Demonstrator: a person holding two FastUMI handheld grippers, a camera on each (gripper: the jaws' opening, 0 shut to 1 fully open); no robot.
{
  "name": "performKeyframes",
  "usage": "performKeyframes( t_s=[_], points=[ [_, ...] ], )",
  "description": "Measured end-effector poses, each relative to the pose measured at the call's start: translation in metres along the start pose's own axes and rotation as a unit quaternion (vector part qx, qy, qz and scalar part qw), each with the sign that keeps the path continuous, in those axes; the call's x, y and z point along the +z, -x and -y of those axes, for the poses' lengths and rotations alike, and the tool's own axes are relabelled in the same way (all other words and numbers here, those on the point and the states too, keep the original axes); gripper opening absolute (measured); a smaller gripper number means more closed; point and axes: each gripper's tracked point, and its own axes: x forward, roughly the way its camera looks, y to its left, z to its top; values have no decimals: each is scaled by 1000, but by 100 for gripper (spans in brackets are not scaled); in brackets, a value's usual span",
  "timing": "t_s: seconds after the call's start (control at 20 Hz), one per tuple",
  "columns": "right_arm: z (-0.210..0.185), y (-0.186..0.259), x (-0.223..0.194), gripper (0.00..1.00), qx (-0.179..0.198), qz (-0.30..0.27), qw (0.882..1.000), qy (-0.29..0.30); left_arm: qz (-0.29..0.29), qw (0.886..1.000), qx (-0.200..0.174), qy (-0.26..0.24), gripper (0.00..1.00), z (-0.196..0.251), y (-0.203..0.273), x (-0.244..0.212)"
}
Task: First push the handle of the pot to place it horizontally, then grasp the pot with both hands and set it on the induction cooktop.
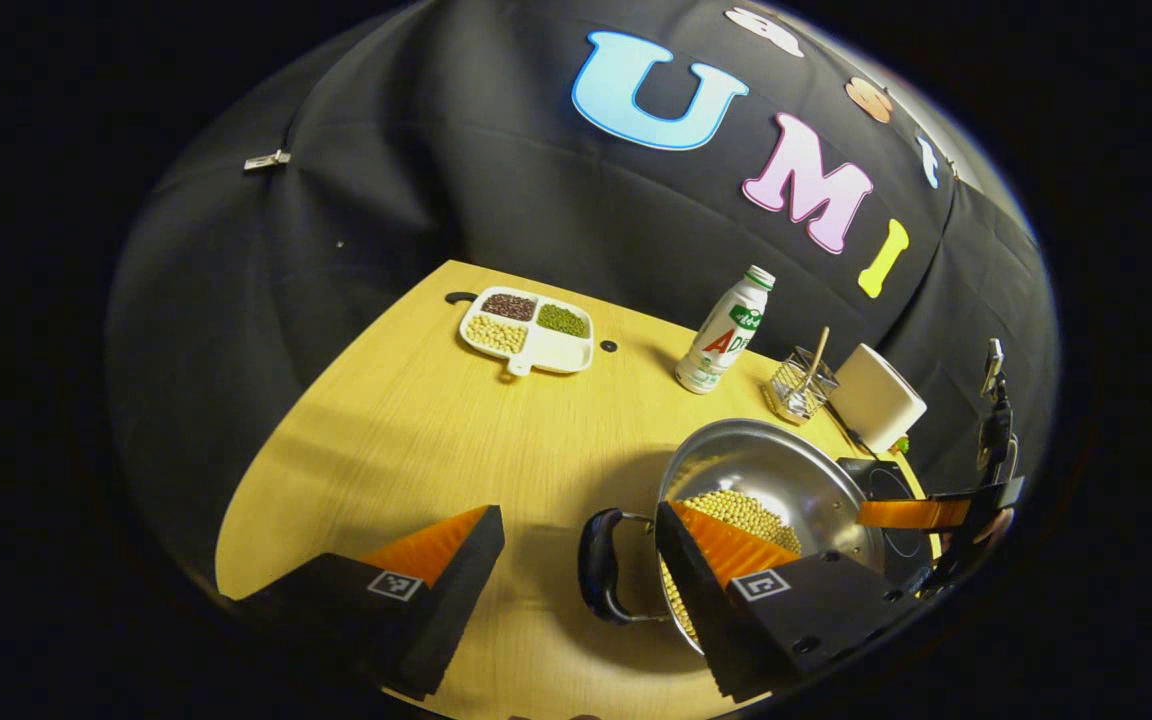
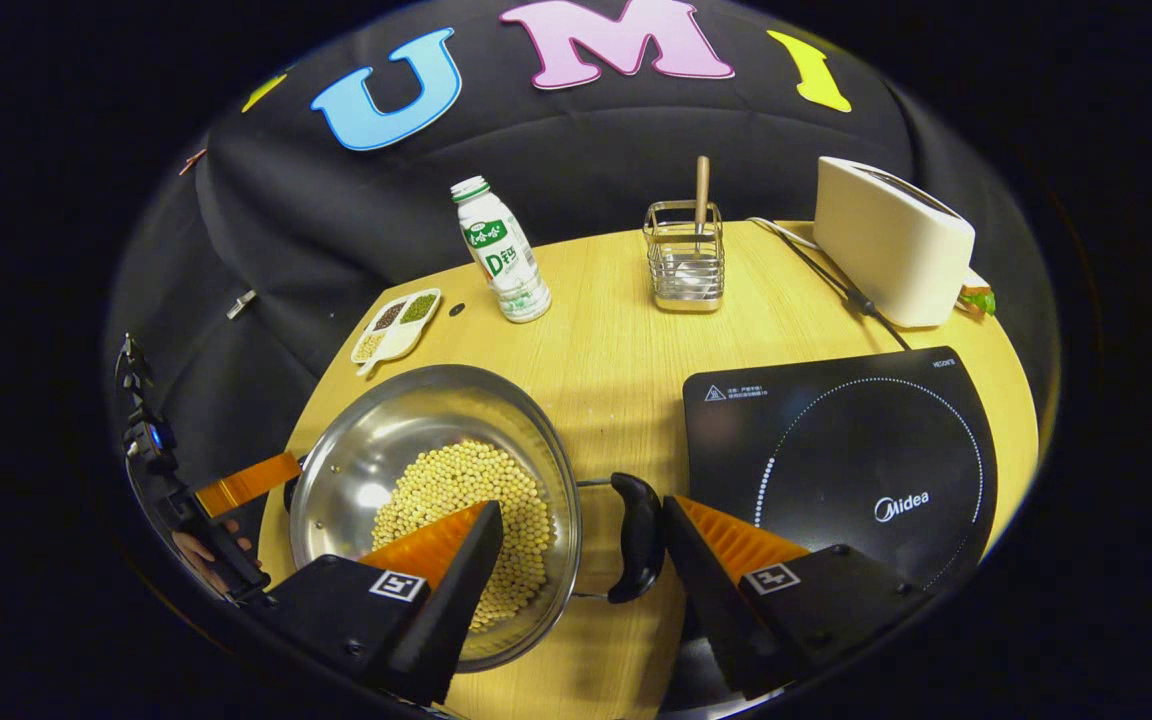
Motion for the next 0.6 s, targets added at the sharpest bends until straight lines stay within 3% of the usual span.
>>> performKeyframes(
  t_s=[0.25, 0.5, 0.55, 0.6],
  points=[
    [-3, -12, -11, 99, -10, -2, 1000, 3, -31, 999, -40, 6, 94, 12, -10, -15],
    [-8, -27, -19, 97, -25, -4, 1000, 16, -57, 997, -42, 11, 84, 10, -16, -30],
    [-6, -29, -22, 95, -31, -5, 999, 19, -61, 997, -42, 13, 83, 8, -17, -31],
    [-6, -32, -25, 86, -35, -11, 999, 17, -67, 997, -39, 15, 80, 6, -18, -35]
  ],
)
